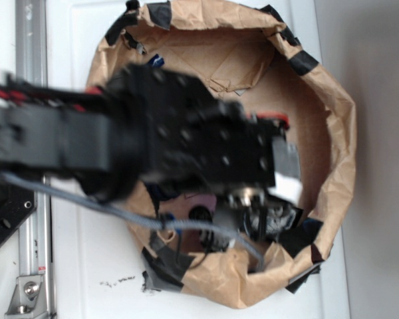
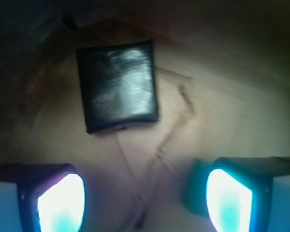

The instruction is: Grab the black box.

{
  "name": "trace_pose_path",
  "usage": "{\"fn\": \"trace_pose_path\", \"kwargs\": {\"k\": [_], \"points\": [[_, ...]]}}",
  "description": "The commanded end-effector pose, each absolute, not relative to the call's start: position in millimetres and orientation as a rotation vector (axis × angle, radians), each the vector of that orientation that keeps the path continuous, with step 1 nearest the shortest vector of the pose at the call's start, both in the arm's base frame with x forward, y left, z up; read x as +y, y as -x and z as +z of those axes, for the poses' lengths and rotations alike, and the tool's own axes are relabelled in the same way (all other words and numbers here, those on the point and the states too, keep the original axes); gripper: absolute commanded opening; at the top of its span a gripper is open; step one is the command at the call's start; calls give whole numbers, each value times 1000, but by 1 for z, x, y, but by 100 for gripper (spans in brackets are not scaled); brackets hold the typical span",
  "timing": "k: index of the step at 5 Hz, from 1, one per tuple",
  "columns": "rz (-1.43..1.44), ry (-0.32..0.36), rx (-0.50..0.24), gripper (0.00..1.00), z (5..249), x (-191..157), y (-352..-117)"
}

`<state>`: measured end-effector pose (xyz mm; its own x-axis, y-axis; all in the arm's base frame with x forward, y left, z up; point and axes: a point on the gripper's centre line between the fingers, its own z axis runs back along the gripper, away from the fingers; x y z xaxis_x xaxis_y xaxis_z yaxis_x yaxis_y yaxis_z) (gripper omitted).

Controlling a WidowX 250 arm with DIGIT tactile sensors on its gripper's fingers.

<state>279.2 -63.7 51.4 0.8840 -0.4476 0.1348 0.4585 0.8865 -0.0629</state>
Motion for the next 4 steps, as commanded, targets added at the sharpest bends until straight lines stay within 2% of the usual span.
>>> {"fn": "trace_pose_path", "kwargs": {"k": [1,2,3,4], "points": [[-446,100,-169,100,33,-93,-315],[-459,57,-199,100,32,-100,-332],[-505,41,-289,100,49,-98,-337],[-552,21,-331,0,60,-95,-332]]}}
